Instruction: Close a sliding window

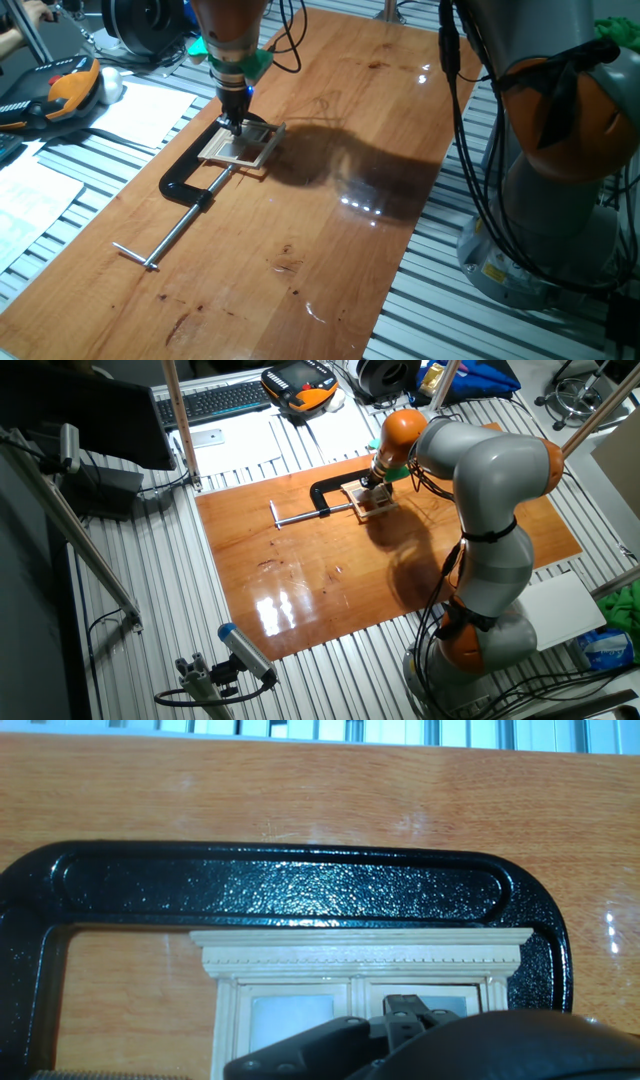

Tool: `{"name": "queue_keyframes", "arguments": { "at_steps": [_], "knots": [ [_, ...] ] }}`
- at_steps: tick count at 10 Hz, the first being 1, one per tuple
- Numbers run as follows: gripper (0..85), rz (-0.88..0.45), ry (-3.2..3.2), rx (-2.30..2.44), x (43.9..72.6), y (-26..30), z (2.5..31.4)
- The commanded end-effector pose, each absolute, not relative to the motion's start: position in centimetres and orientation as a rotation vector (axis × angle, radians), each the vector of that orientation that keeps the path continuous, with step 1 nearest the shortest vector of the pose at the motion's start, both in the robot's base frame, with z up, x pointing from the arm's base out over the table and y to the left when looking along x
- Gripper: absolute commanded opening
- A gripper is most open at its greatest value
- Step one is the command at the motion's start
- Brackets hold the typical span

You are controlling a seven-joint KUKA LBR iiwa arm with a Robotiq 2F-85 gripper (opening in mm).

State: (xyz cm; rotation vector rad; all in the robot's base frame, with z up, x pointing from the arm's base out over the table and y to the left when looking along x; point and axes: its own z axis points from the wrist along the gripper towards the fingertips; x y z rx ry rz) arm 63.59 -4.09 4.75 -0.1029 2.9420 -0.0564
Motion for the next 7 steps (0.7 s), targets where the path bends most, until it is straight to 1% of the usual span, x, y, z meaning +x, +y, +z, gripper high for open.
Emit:
{"name": "queue_keyframes", "arguments": {
  "at_steps": [1,7],
  "knots": [
    [0.0,-0.056,2.942,-0.103,63.56,-4.11,4.77],
    [0.0,-0.05,2.95,-0.107,63.3,-4.17,4.82]
  ]
}}
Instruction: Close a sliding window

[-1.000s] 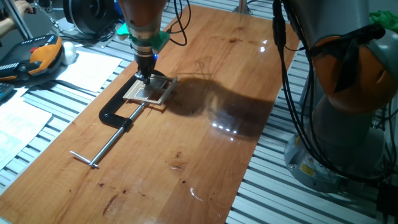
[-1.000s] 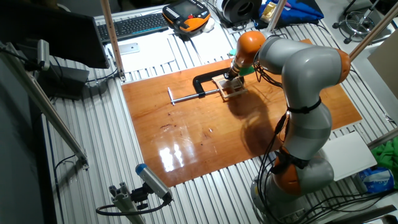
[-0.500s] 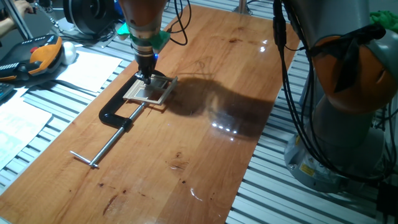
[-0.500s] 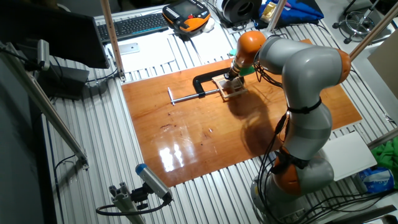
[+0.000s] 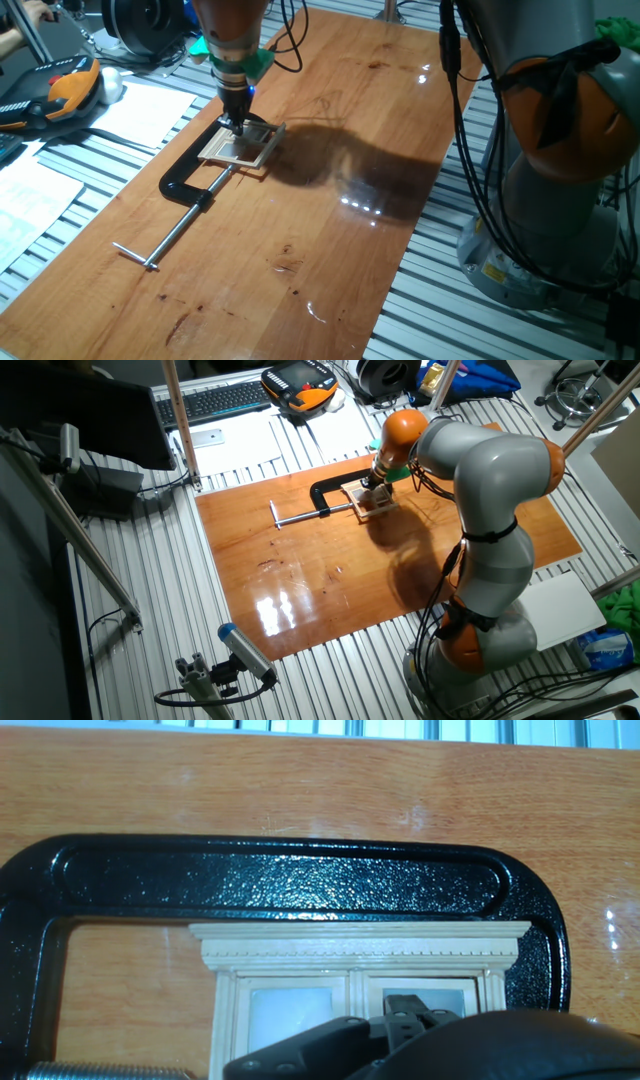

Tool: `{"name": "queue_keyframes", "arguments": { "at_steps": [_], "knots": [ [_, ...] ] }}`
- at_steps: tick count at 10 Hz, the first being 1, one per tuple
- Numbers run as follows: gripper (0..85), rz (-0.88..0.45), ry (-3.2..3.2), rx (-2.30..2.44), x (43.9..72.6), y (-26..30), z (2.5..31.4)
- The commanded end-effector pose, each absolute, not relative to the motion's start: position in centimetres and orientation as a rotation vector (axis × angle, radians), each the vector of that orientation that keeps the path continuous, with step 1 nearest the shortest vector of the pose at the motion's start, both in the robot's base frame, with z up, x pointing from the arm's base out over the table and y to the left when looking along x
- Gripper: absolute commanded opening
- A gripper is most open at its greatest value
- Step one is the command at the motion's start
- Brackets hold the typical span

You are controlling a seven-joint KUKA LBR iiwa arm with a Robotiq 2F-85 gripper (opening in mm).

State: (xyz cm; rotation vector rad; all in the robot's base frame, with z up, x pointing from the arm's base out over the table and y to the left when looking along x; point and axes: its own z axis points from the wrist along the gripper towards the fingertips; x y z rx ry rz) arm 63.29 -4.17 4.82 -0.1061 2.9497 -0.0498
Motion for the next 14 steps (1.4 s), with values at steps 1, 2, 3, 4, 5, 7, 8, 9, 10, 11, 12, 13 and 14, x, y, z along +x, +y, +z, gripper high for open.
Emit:
{"name": "queue_keyframes", "arguments": {
  "at_steps": [1,2,3,4,5,7,8,9,10,11,12,13,14],
  "knots": [
    [0.0,-0.05,2.951,-0.107,63.27,-4.19,4.9],
    [0.0,-0.05,2.954,-0.107,63.24,-4.17,4.96],
    [0.0,-0.043,2.959,-0.106,63.2,-4.15,4.92],
    [0.0,-0.043,2.959,-0.106,63.17,-4.14,4.88],
    [0.0,-0.04,2.957,-0.106,63.15,-4.13,4.85],
    [0.0,-0.034,2.959,-0.105,63.08,-4.13,4.76],
    [0.0,-0.033,2.96,-0.103,63.03,-4.07,4.71],
    [0.0,-0.029,2.963,-0.103,62.98,-4.07,4.65],
    [0.0,-0.027,2.966,-0.105,62.97,-4.06,4.65],
    [0.0,-0.026,2.968,-0.105,62.96,-4.06,4.74],
    [0.0,-0.026,2.969,-0.105,62.94,-4.08,4.8],
    [0.0,-0.026,2.973,-0.105,62.94,-4.08,4.79],
    [0.0,-0.026,2.977,-0.105,62.93,-4.07,4.77]
  ]
}}
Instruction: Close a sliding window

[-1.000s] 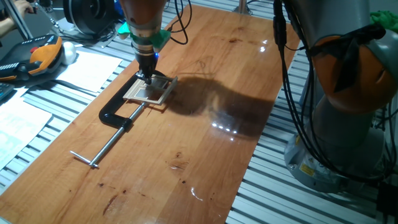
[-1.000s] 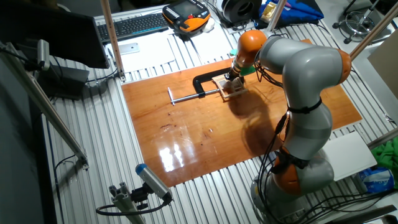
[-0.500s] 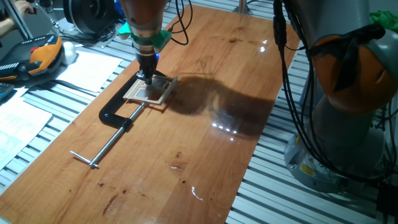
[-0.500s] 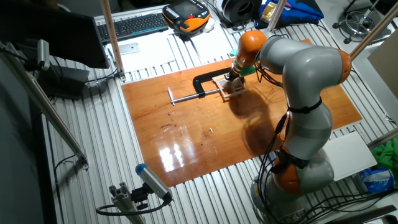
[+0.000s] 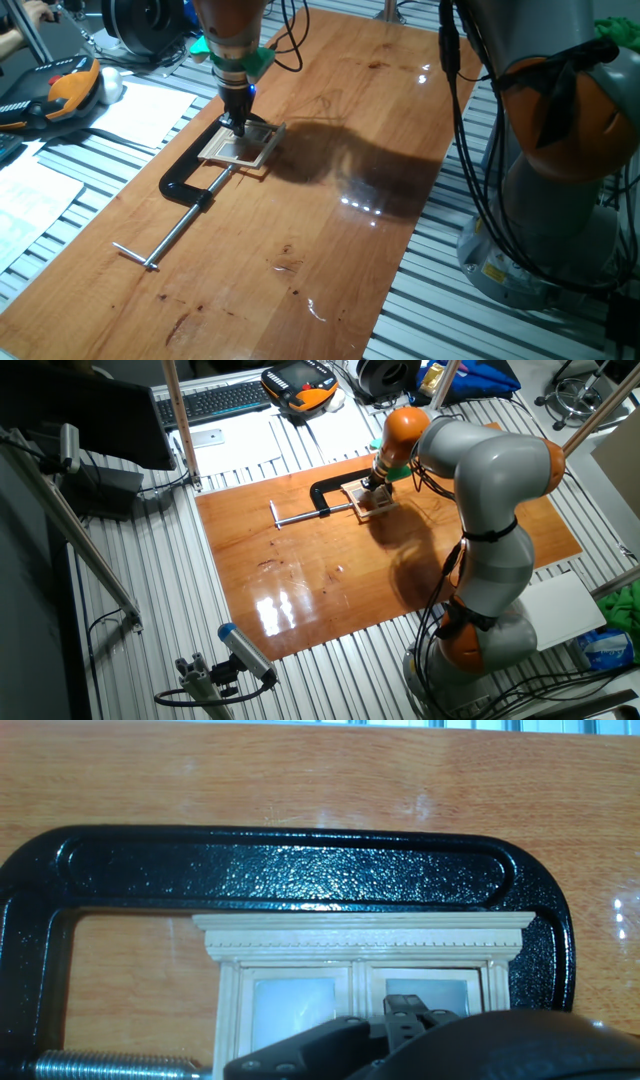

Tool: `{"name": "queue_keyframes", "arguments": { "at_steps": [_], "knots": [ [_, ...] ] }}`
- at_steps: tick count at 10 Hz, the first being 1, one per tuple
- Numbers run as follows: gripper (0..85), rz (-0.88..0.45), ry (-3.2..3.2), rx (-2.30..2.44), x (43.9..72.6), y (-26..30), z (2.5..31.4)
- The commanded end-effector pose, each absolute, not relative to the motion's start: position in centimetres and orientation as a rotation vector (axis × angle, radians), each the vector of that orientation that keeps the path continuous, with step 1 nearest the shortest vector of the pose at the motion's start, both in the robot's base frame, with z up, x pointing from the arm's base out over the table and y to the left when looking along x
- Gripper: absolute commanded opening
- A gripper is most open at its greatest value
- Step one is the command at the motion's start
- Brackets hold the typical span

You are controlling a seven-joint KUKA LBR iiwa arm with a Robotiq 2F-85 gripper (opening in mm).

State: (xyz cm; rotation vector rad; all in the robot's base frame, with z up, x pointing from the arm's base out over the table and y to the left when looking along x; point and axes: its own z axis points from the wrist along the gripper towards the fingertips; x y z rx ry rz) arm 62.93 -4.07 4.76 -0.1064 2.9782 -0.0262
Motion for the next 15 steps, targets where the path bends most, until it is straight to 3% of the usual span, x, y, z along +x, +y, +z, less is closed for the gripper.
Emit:
{"name": "queue_keyframes", "arguments": {
  "at_steps": [1,15],
  "knots": [
    [0.0,-0.026,2.985,-0.11,62.92,-4.07,4.76],
    [0.0,-0.007,3.013,-0.114,62.33,-4.19,4.84]
  ]
}}
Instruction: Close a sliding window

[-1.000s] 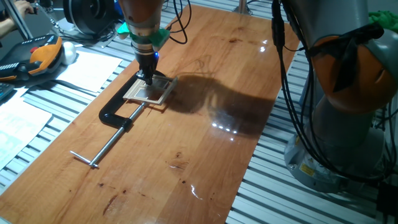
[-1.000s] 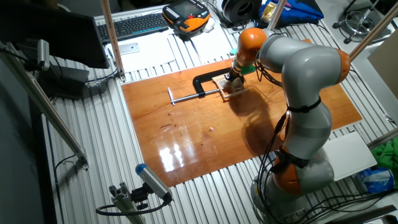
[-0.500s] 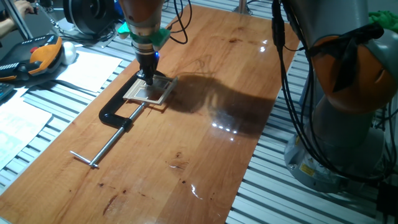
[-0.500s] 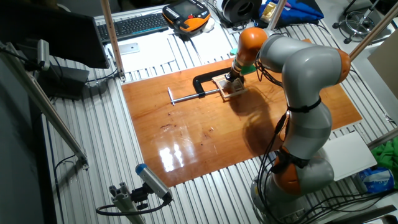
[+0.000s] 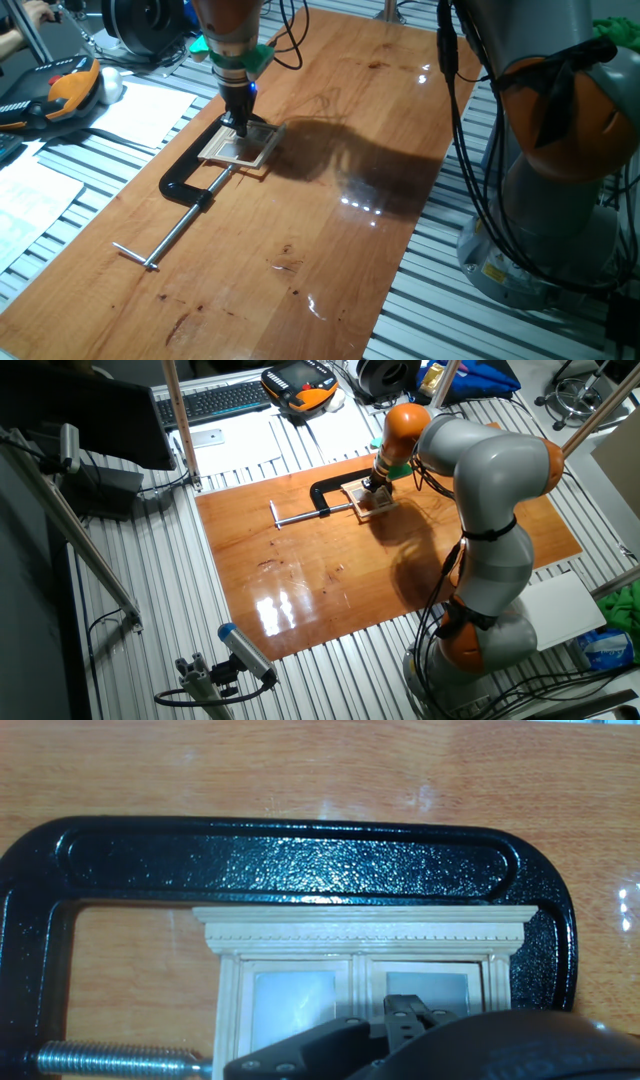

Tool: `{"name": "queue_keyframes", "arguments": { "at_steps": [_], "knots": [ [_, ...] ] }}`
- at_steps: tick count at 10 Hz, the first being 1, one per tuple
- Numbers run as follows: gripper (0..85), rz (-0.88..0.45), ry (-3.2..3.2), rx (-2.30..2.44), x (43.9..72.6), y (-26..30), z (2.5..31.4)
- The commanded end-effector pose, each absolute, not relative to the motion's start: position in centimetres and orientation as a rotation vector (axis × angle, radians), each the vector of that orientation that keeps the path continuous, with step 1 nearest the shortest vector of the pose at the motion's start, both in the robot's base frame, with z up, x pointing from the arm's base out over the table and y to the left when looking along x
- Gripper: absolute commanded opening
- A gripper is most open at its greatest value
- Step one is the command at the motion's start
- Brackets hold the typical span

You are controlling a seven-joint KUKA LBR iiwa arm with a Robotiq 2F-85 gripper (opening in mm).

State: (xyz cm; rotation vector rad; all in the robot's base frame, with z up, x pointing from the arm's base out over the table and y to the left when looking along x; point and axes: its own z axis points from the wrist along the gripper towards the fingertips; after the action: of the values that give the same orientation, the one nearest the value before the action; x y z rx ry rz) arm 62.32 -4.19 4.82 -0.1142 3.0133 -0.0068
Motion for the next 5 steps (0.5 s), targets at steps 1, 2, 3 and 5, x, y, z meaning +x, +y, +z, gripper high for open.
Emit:
{"name": "queue_keyframes", "arguments": {
  "at_steps": [1,2,3,5],
  "knots": [
    [0.0,-0.007,3.016,-0.114,62.27,-4.2,4.8],
    [0.0,-0.001,3.026,-0.11,62.23,-4.18,4.77],
    [0.0,-0.001,3.027,-0.11,62.2,-4.2,4.77],
    [0.0,0.002,3.032,-0.108,62.15,-4.19,4.77]
  ]
}}
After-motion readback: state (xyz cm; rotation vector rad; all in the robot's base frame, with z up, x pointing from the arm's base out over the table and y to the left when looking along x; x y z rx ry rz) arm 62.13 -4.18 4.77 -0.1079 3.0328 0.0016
